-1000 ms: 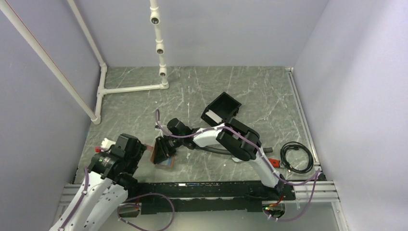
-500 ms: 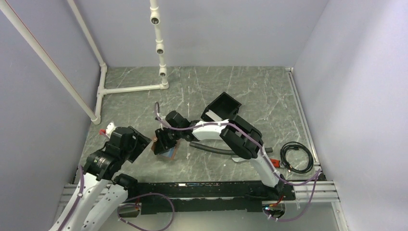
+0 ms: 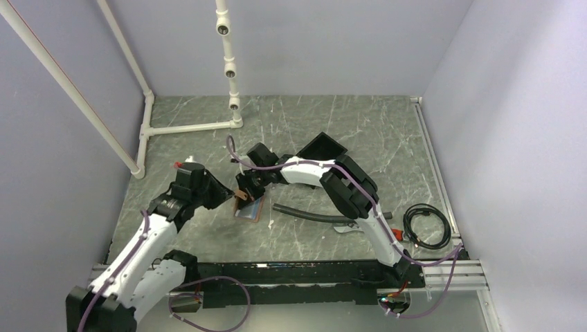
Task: Put the credit cards into the card holder
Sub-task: Open the card holder at the center of the board.
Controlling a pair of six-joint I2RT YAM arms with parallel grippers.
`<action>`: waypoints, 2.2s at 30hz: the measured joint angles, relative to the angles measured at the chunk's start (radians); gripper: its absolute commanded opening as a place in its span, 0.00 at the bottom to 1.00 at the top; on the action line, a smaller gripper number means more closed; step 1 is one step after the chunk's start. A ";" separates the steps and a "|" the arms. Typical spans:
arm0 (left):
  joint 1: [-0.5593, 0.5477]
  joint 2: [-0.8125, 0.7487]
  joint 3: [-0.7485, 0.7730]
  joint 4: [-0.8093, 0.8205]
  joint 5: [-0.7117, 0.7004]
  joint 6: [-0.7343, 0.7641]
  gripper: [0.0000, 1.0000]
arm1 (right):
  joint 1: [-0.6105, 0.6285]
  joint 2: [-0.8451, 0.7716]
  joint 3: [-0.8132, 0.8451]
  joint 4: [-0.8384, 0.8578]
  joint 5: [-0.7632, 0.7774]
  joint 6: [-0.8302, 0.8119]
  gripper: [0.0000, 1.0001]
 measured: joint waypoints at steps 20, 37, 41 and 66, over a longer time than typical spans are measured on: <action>0.060 0.188 -0.132 0.301 0.304 0.076 0.04 | -0.038 0.008 0.006 -0.058 -0.086 -0.034 0.00; 0.078 0.315 -0.116 0.147 0.008 0.056 0.00 | -0.057 -0.088 -0.084 -0.093 0.035 -0.022 0.24; 0.077 0.317 -0.163 0.187 0.010 0.031 0.00 | -0.061 -0.172 -0.211 -0.021 0.061 0.054 0.25; 0.084 0.289 -0.248 0.329 0.069 -0.040 0.00 | -0.119 -0.259 -0.396 0.181 0.049 0.232 0.38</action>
